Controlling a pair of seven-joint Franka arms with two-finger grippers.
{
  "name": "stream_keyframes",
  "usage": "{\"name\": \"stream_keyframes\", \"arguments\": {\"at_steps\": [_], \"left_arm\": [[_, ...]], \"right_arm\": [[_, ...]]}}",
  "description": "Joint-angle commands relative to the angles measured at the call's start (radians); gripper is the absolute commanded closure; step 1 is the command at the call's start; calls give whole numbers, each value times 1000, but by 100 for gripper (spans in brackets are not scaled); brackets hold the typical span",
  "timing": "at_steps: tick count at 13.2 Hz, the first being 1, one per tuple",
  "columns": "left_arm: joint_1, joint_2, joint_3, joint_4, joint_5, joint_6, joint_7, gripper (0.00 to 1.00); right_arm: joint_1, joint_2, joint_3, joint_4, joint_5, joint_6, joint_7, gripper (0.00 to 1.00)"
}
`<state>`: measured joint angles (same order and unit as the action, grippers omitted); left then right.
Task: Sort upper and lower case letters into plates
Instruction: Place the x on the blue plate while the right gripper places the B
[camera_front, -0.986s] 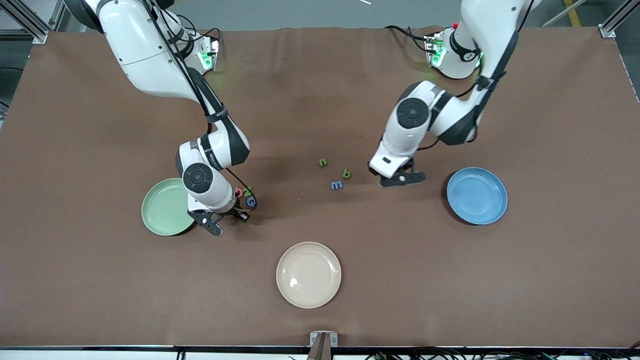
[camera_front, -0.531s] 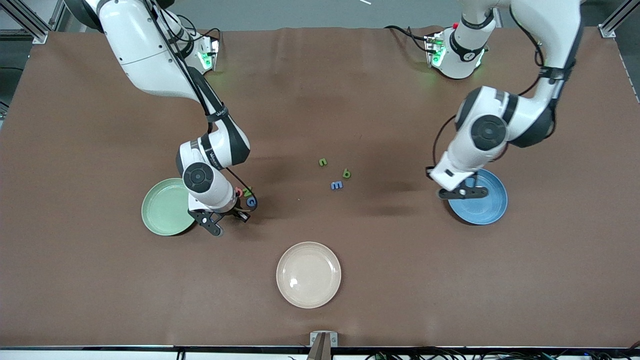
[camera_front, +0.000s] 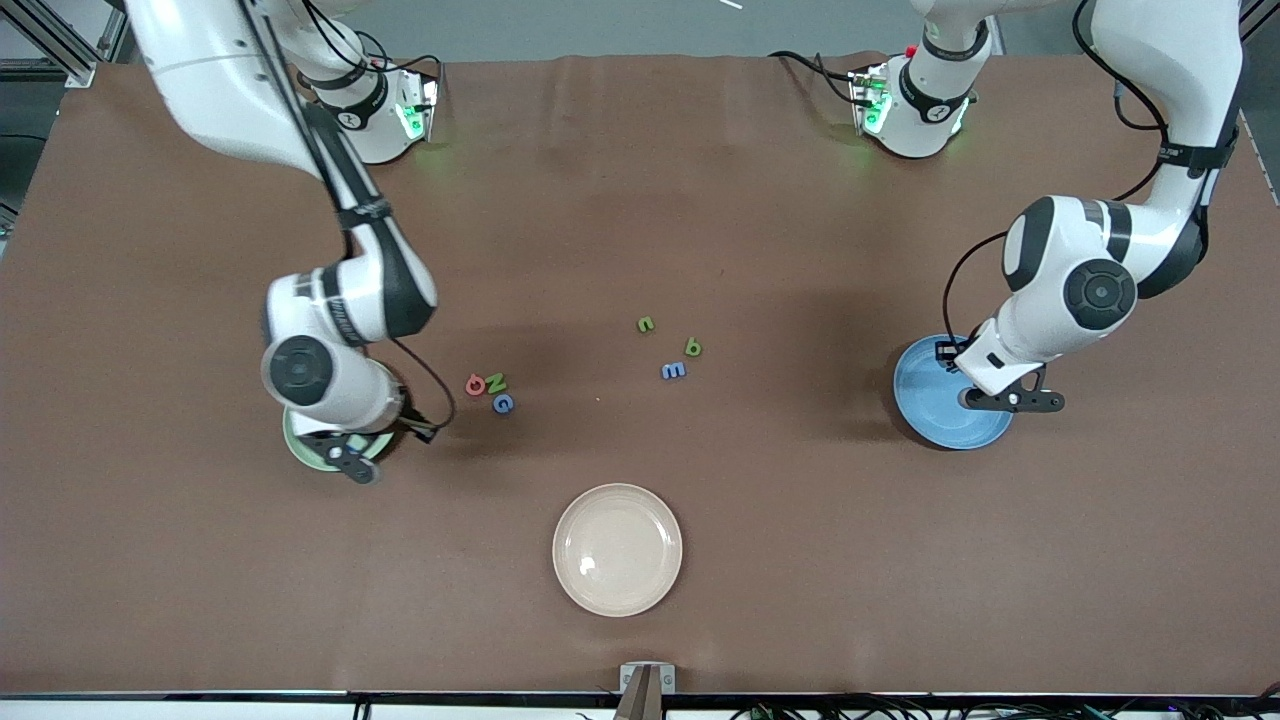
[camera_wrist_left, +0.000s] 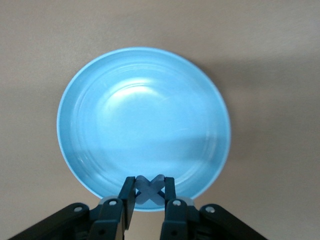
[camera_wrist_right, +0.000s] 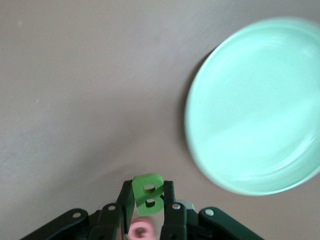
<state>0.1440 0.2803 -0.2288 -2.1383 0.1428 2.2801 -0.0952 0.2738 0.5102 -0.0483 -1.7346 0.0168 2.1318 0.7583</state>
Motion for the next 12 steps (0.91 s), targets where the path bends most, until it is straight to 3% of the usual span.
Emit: {"name": "stream_keyframes", "arguments": {"at_steps": [1, 5, 10, 12], "left_arm": [[40, 36, -9, -15, 53, 65, 29, 97], [80, 79, -11, -18, 149, 94, 38, 97], [101, 126, -9, -20, 178, 157, 38, 97], [103, 132, -9, -22, 178, 159, 38, 97]], "right_arm": [[-99, -85, 16, -101, -5, 8, -175, 100], [-191, -142, 18, -238, -3, 90, -310, 100], [-199, -133, 19, -407, 0, 333, -310, 100], [-197, -125, 21, -418, 5, 358, -310, 100]]}}
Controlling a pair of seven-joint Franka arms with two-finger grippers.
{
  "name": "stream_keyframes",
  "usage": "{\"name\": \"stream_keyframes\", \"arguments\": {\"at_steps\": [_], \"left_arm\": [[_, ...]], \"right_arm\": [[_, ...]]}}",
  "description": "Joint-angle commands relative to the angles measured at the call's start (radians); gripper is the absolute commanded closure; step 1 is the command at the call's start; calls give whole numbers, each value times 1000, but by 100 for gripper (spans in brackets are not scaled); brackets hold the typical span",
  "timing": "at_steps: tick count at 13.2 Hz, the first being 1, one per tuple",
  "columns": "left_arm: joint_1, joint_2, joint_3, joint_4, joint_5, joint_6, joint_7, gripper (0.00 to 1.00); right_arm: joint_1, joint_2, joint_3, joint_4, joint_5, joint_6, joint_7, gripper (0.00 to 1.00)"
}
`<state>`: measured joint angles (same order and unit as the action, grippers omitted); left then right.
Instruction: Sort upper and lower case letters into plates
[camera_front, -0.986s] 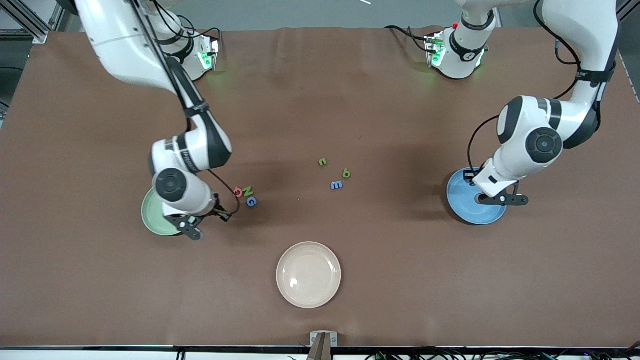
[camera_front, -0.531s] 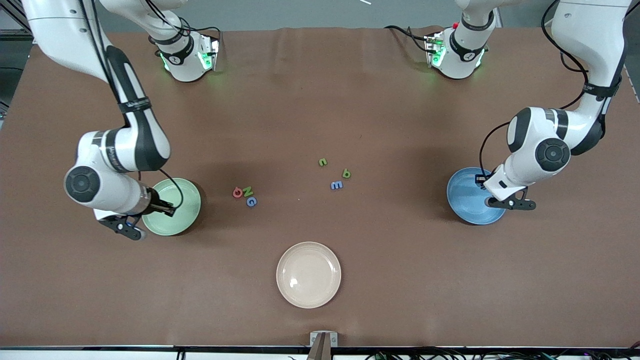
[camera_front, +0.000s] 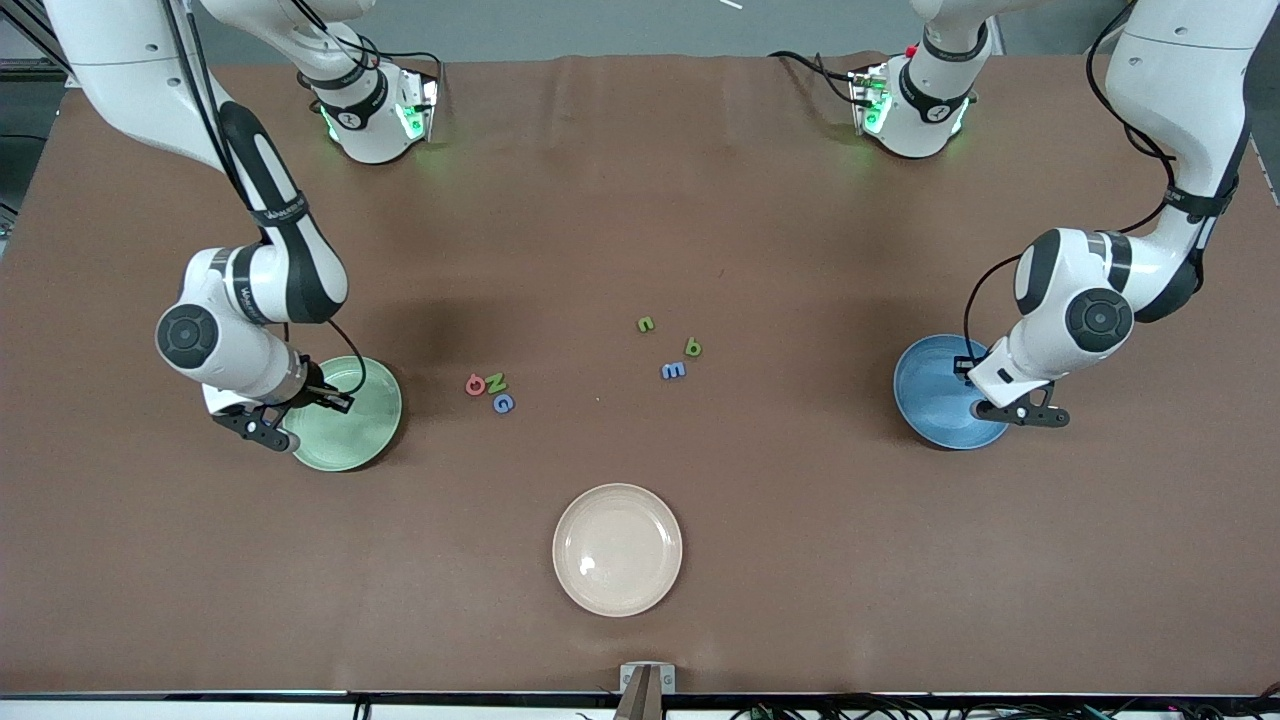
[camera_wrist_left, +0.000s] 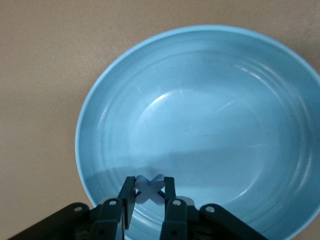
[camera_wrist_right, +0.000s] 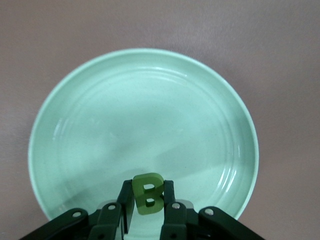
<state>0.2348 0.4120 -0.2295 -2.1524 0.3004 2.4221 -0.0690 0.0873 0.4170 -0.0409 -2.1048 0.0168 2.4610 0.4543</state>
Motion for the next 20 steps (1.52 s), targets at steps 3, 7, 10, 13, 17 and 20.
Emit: {"name": "stream_keyframes", "arguments": {"at_steps": [3, 7, 10, 13, 17, 20], "left_arm": [[12, 17, -8, -7, 22, 17, 12, 94], [12, 27, -8, -6, 32, 17, 11, 91], [11, 27, -10, -1, 34, 18, 12, 72], [5, 13, -14, 5, 34, 17, 11, 0], [0, -12, -100, 35, 34, 9, -95, 0], [-9, -16, -207, 55, 34, 2, -224, 0]], "right_arm": [[-11, -23, 13, -47, 6, 33, -6, 100], [-6, 3, 13, -47, 6, 52, -6, 99], [-3, 13, 15, -43, 6, 49, -6, 46], [3, 3, 18, -21, 6, 33, 0, 0], [118, -10, 27, 150, 8, -225, 200, 0], [233, -4, 27, 169, 25, -208, 372, 0]]}}
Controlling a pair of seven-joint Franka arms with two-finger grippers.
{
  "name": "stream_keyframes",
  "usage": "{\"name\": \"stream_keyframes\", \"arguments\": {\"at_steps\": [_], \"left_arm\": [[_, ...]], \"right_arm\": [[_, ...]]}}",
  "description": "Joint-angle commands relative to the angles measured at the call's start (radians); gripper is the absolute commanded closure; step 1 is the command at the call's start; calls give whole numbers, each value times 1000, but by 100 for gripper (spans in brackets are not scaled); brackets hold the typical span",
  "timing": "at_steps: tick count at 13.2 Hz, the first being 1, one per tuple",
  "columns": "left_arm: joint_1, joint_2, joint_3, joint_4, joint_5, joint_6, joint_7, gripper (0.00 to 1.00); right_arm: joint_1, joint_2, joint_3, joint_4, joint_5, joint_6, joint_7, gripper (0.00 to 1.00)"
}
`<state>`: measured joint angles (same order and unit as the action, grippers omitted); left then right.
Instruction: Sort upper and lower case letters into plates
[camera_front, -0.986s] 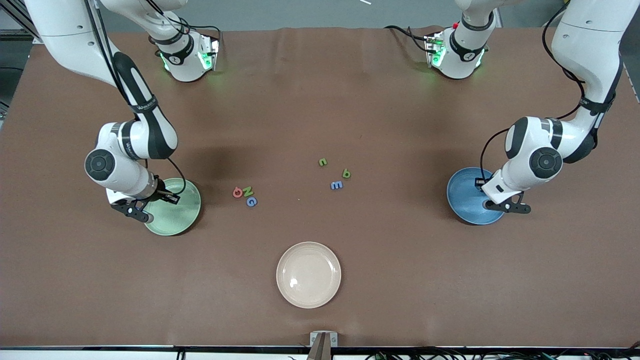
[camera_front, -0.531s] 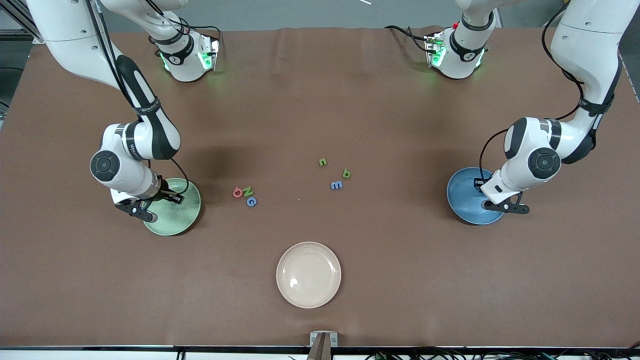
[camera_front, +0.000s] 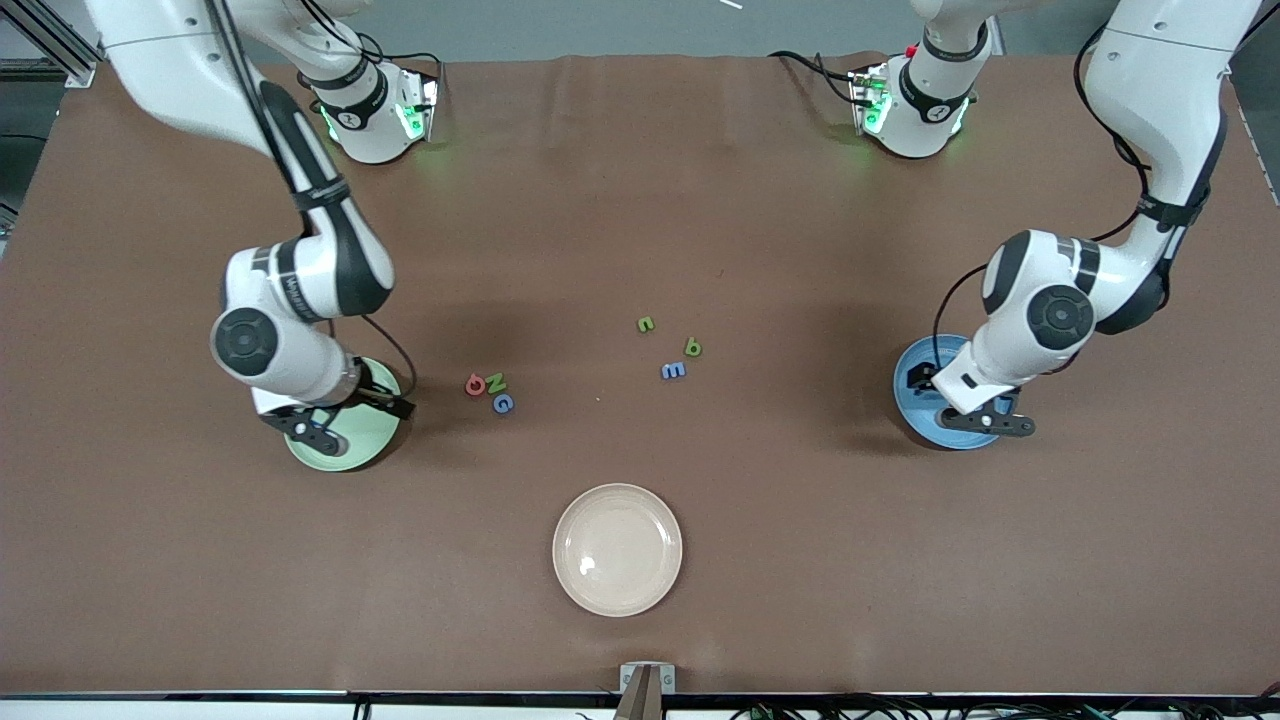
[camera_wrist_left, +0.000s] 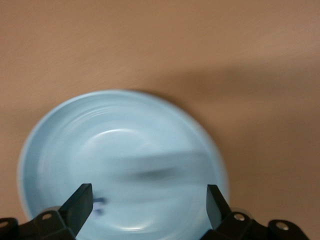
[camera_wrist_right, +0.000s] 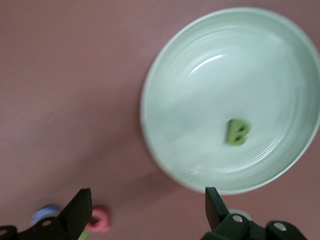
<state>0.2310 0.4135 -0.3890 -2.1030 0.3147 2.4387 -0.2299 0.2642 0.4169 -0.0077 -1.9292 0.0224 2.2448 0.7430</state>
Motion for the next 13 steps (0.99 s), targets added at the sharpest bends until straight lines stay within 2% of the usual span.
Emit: {"name": "stream_keyframes", "arguments": {"at_steps": [1, 7, 12, 13], "left_arm": [[-33, -16, -65, 12, 20, -15, -98, 0], [-301, 10, -67, 66, 18, -18, -420, 0], [-465, 76, -65, 147, 18, -18, -465, 0], [-485, 99, -64, 165, 18, -18, -466, 0]], "right_arm": [[81, -1, -6, -8, 34, 27, 107, 0], [167, 42, -8, -44, 39, 150, 205, 0], [213, 124, -8, -27, 41, 283, 272, 1], [217, 141, -8, -10, 39, 285, 295, 4]]}}
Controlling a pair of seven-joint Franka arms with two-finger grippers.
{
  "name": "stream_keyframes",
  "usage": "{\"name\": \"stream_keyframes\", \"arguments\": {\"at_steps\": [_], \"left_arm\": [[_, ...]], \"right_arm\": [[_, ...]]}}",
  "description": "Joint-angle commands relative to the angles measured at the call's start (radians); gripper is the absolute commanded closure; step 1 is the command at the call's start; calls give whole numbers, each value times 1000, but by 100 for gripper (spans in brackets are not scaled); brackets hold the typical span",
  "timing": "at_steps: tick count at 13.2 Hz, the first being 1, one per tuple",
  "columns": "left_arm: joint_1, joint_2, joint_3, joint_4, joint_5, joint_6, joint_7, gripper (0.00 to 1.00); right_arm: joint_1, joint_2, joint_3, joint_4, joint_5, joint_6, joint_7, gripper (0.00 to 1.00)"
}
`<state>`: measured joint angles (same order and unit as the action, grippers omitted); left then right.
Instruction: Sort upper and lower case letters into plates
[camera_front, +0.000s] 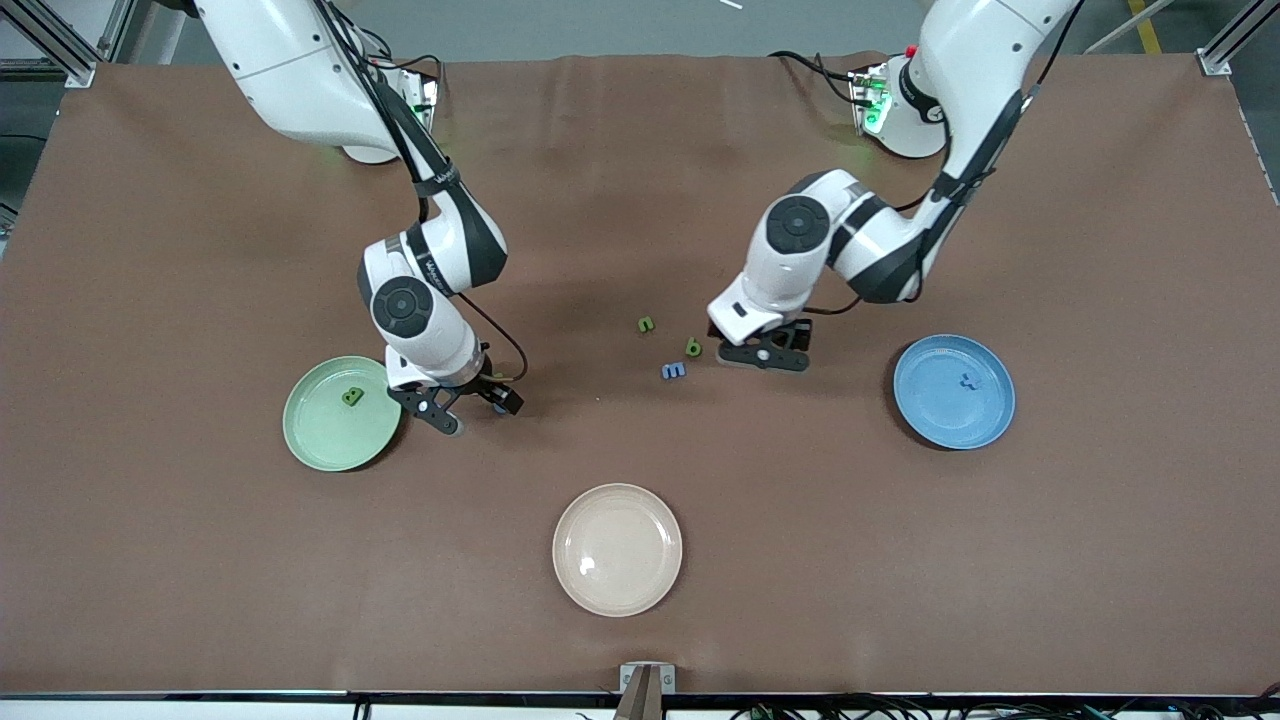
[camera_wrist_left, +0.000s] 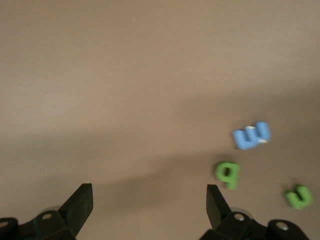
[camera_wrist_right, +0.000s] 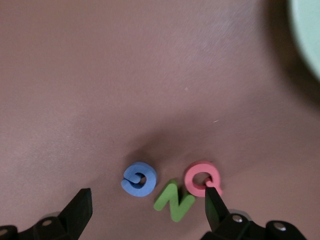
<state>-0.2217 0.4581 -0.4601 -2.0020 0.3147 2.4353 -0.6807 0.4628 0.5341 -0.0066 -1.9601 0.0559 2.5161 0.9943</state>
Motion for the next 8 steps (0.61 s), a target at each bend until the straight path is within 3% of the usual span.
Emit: {"name": "stream_keyframes", "arguments": {"at_steps": [1, 6, 8], "left_arm": [[-48, 79, 11, 80, 21, -15, -16, 0], [-103, 221, 18, 210, 72, -15, -14, 0], [-131, 257, 26, 259, 72, -15, -14, 0]], "right_arm": [[25, 39, -9, 38, 4, 12, 56, 6], [27, 99, -10, 112, -10, 9, 57, 33], [25, 109, -10, 116, -10, 10, 57, 34]]}}
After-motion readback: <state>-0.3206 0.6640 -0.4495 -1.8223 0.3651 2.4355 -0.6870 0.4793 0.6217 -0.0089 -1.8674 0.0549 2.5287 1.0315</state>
